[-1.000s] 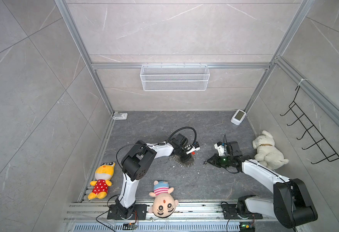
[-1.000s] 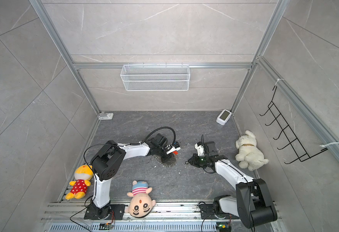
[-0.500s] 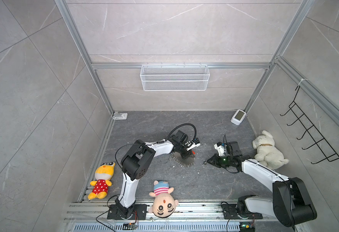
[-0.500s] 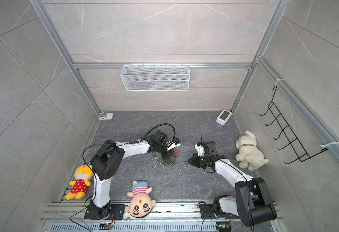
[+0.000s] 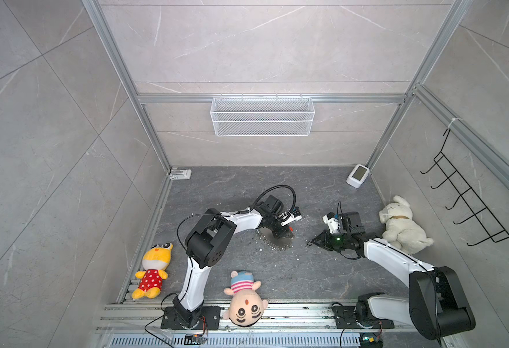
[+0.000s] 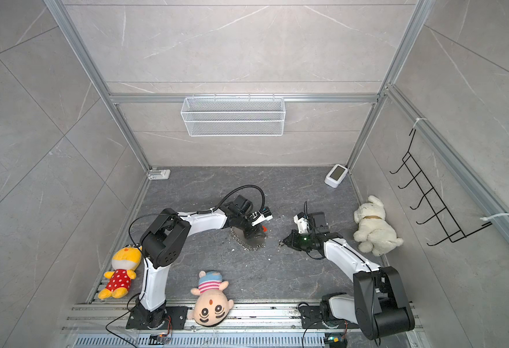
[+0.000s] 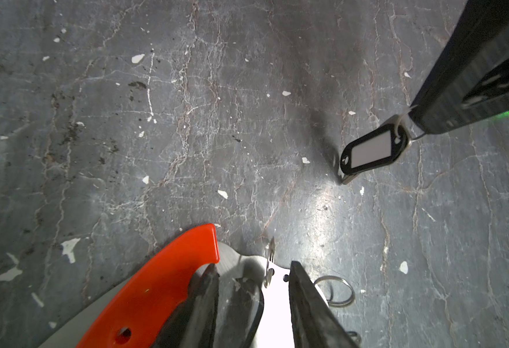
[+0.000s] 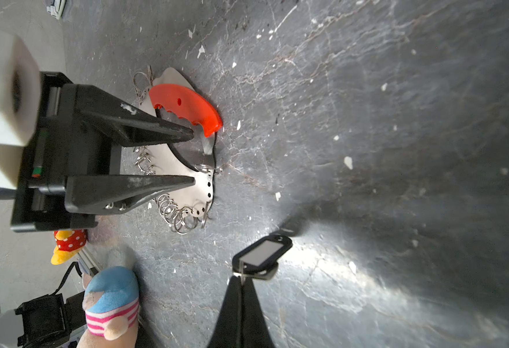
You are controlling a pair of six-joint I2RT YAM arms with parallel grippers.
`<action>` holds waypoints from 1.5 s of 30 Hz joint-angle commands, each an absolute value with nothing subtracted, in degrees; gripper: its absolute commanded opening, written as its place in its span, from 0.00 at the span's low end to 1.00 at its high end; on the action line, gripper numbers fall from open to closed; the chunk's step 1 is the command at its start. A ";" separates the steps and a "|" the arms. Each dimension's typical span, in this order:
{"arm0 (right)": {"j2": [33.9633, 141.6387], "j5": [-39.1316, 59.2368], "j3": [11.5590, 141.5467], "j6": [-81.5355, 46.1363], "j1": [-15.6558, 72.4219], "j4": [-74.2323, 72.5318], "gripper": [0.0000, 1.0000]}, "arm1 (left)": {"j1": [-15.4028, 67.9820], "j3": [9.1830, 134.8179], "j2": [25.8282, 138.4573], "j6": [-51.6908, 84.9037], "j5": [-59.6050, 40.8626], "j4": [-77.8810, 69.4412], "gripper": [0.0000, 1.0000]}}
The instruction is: Put the keys on the keyring
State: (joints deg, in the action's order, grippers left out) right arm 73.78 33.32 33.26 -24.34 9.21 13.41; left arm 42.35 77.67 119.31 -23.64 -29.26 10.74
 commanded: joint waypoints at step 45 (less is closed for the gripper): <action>57.60 52.89 37.81 -23.02 12.74 15.57 0.00 | 40.12 54.18 86.49 -16.88 -41.56 -18.61 0.00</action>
State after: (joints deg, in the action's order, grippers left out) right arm 59.53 48.38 35.38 -23.09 10.59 16.47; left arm 40.34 55.59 90.30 -18.31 -38.81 -11.77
